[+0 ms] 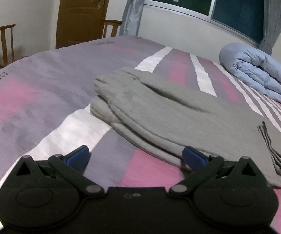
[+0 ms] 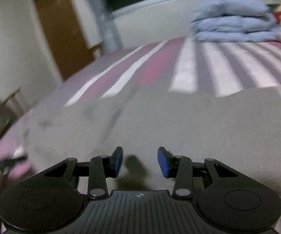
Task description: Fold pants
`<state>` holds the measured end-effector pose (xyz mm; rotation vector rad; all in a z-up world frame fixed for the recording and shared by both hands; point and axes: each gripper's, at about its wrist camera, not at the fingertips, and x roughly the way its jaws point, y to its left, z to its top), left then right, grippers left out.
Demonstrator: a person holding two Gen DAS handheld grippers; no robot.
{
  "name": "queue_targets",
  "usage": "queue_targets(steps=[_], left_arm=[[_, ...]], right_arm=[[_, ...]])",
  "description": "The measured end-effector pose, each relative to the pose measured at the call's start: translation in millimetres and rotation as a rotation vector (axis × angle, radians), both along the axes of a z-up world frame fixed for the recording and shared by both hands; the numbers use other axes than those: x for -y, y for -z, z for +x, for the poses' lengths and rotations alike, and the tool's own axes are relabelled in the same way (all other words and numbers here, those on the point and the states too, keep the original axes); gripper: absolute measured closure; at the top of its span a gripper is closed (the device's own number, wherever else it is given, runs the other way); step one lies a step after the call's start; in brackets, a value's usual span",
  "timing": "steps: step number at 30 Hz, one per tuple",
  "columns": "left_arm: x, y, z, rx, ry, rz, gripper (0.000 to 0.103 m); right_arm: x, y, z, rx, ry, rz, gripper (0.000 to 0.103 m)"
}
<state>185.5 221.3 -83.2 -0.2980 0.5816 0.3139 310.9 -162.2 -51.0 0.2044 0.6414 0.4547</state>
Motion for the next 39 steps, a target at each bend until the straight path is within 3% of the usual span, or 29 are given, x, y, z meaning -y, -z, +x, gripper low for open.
queue_targets(steps=[5, 7, 8, 9, 13, 15, 17, 20, 21, 22, 23, 25, 27, 31, 39], left_arm=[[10, -3, -2, 0.008, 0.044, -0.01, 0.006], [15, -5, 0, 0.011, 0.06, 0.0, 0.006], [16, -5, 0, 0.008, 0.057, 0.007, 0.006], [17, -5, 2, 0.008, 0.057, 0.009, 0.006], [15, -2, 5, 0.007, 0.053, -0.01, 0.006], [15, -1, 6, 0.005, 0.05, -0.014, 0.006], [14, -2, 5, 0.004, 0.048, -0.022, 0.006], [11, -4, 1, 0.02, 0.037, -0.027, 0.006], [7, -5, -2, 0.043, 0.027, -0.037, 0.007], [4, -6, -5, 0.065, 0.02, -0.059, 0.008], [0, -7, -8, 0.092, 0.017, -0.084, 0.01], [-11, -7, -7, 0.137, 0.011, -0.135, 0.011], [-24, -2, 2, 0.125, -0.009, -0.194, 0.02], [-46, 17, 17, 0.114, -0.02, -0.332, 0.023], [-82, 41, 43, 0.195, 0.052, -0.532, 0.022]], right_arm=[[44, -11, 51, 0.008, 0.227, -0.08, 0.062], [56, 2, 78, -0.055, 0.283, -0.128, 0.062], [59, 14, 94, -0.141, 0.261, -0.131, 0.062], [63, 18, 99, -0.158, 0.247, -0.131, 0.062], [62, -3, 70, 0.023, 0.201, -0.087, 0.062], [46, 22, 78, -0.117, 0.11, -0.164, 0.06], [45, 14, 64, -0.058, 0.114, -0.182, 0.06], [69, -3, 25, 0.028, 0.109, -0.018, 0.056], [76, -7, 10, 0.051, 0.114, 0.0, 0.047], [85, -9, -6, 0.078, 0.117, -0.002, 0.036], [94, -12, -18, 0.099, 0.116, -0.009, 0.032], [108, -19, -35, 0.135, 0.128, -0.014, 0.032], [118, -24, -64, 0.138, 0.154, -0.008, 0.032], [145, -31, -80, 0.149, 0.349, 0.001, 0.032], [172, -17, -52, 0.097, 0.53, 0.041, 0.031]])
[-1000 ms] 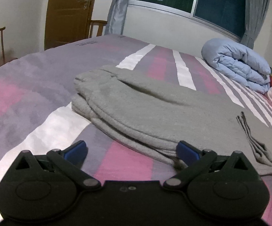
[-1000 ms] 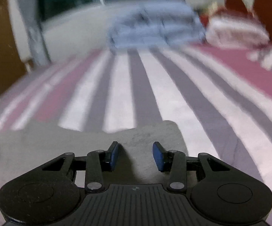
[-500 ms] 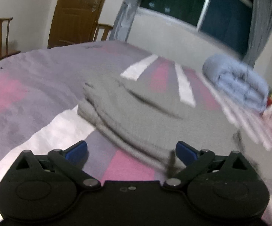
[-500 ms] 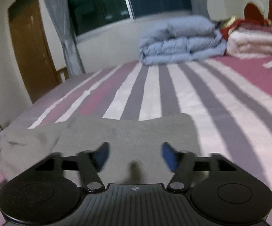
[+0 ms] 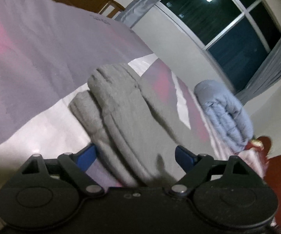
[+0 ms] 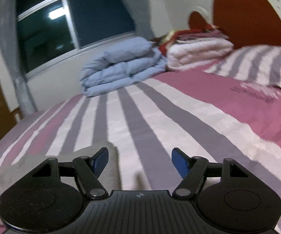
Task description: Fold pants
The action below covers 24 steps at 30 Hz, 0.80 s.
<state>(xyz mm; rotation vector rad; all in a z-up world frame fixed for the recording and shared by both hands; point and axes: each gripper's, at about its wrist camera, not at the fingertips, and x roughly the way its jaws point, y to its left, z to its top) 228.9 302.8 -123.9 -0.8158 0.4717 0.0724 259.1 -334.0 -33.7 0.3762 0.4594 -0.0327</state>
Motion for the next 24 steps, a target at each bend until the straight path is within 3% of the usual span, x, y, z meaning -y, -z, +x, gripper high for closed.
queue_targets(steps=[4, 10, 12, 14, 18, 24], left_arm=[[-16, 10, 13, 0.047, -0.007, -0.051, 0.022], [-19, 13, 25, 0.076, -0.016, -0.043, 0.022], [-17, 13, 17, 0.046, -0.095, -0.019, 0.07], [-16, 16, 1, 0.077, -0.129, -0.049, 0.074], [11, -15, -9, 0.11, -0.111, 0.122, 0.076], [61, -68, -10, 0.224, -0.01, 0.15, 0.076]], right_arm=[[11, 11, 1, -0.041, 0.025, 0.049, 0.03], [30, 15, 0, -0.035, 0.092, 0.08, 0.026], [39, 16, -1, -0.034, 0.123, 0.122, 0.026], [46, 16, 0, -0.037, 0.14, 0.153, 0.026], [57, 11, -2, -0.045, 0.105, 0.189, 0.026], [78, 11, 2, -0.081, 0.068, 0.246, 0.026]])
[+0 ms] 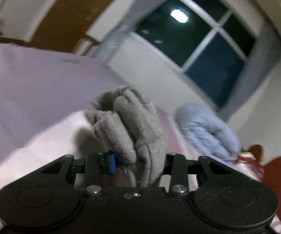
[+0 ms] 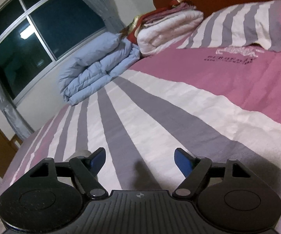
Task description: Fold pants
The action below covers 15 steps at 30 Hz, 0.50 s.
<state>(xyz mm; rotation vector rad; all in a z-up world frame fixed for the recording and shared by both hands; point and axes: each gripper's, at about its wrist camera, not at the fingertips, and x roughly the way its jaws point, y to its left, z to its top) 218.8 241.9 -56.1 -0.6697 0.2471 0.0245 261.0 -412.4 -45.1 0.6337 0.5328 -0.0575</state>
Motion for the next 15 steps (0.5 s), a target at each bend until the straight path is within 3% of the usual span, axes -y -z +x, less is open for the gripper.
queue_targets(steps=[4, 7, 12, 15], left_arm=[[59, -25, 17, 0.046, 0.114, 0.034, 0.076], [115, -31, 24, 0.061, 0.186, 0.114, 0.076], [208, -26, 42, 0.051, 0.336, 0.232, 0.076], [254, -16, 52, 0.036, 0.457, 0.228, 0.076]], right_arm=[[21, 1, 2, -0.016, 0.011, 0.031, 0.026], [39, -1, 6, -0.033, 0.013, -0.009, 0.026], [72, -10, -1, -0.012, 0.024, -0.075, 0.026], [83, -10, -12, -0.001, 0.017, -0.089, 0.026]])
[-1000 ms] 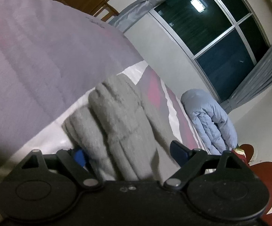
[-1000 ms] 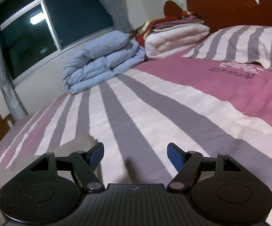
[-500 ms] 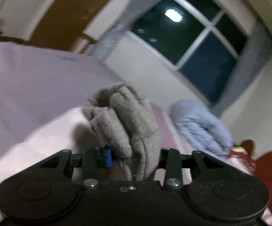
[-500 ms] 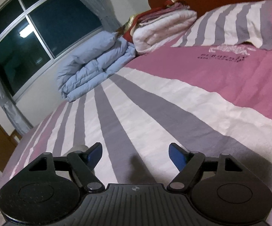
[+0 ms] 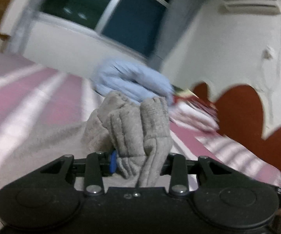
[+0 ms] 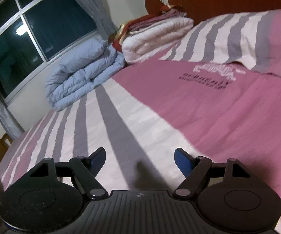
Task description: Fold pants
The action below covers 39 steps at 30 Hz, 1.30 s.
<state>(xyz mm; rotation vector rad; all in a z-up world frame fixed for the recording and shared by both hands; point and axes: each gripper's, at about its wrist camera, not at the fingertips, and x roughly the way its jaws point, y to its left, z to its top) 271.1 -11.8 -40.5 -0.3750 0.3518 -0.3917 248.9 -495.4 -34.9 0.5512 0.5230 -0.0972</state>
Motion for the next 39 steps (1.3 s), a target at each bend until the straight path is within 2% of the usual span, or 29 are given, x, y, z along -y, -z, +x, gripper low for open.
queue_targets(steps=[4, 9, 18, 19, 20, 21, 23, 25, 28, 31, 36, 39], left_arm=[[54, 27, 11, -0.077, 0.066, 0.07, 0.076], [73, 47, 2, -0.086, 0.051, 0.119, 0.076], [104, 31, -3, -0.02, 0.047, 0.325, 0.075], [108, 32, -4, -0.021, 0.057, 0.345, 0.073], [114, 33, -4, -0.03, 0.064, 0.377, 0.062], [117, 33, -5, -0.034, 0.076, 0.391, 0.042], [117, 30, -15, 0.004, 0.129, 0.347, 0.019], [118, 25, -23, 0.021, 0.145, 0.35, 0.025], [100, 18, -34, 0.029, 0.132, 0.347, 0.027], [55, 12, -46, 0.033, 0.068, 0.35, 0.026], [-45, 14, -67, -0.022, -0.12, 0.404, 0.023], [-93, 20, -76, -0.064, -0.226, 0.388, 0.022]], right_arm=[[12, 4, -13, -0.006, 0.01, -0.002, 0.026], [25, 8, -23, -0.022, 0.033, 0.024, 0.026], [19, 18, -27, -0.052, 0.04, 0.049, 0.026], [16, 17, -28, -0.054, 0.035, 0.051, 0.026], [13, 17, -28, -0.055, 0.031, 0.053, 0.026], [10, 16, -29, -0.054, 0.027, 0.054, 0.026], [4, 12, -29, -0.051, 0.02, 0.048, 0.026], [-1, 8, -31, -0.044, 0.014, 0.039, 0.026], [-11, 1, -34, -0.039, -0.004, 0.036, 0.026], [-24, -6, -37, -0.01, -0.054, 0.043, 0.026], [-61, -15, -31, 0.061, -0.201, 0.122, 0.026], [-100, -18, -22, 0.096, -0.321, 0.197, 0.026]])
